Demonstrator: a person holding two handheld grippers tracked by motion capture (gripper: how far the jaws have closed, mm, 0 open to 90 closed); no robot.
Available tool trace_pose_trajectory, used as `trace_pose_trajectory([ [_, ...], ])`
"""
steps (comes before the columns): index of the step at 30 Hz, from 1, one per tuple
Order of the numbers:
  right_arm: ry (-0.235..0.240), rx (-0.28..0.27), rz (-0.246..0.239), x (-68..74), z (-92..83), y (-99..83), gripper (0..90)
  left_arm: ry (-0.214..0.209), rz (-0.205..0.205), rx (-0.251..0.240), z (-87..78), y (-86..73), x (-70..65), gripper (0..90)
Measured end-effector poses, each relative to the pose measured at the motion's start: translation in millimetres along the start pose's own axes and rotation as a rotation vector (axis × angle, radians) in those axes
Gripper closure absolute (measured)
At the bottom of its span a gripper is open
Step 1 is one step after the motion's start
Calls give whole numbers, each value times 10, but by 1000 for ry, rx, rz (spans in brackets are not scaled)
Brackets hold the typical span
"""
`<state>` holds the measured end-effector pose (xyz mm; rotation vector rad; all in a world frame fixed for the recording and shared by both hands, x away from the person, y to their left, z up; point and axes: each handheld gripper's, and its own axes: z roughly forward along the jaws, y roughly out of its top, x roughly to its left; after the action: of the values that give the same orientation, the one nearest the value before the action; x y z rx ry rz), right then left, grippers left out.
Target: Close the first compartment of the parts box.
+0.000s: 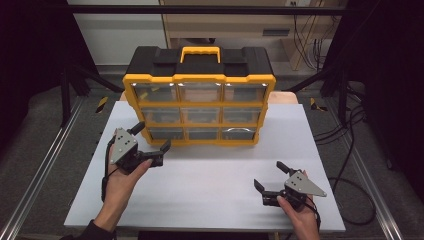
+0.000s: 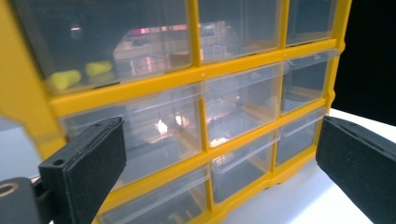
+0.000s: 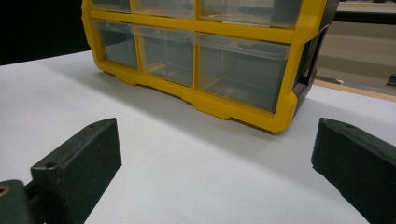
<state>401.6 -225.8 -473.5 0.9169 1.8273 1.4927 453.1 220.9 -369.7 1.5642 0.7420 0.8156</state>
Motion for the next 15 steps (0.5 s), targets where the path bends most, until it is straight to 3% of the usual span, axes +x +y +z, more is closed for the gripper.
trace_pose_trajectory([
  [7,1,1,-4,5,8,-3,18,23,-33,3,-104,-108,100,14],
  [15,1,1,-3,8,7,-4,18,17,-41,3,-222,-217,142,14],
])
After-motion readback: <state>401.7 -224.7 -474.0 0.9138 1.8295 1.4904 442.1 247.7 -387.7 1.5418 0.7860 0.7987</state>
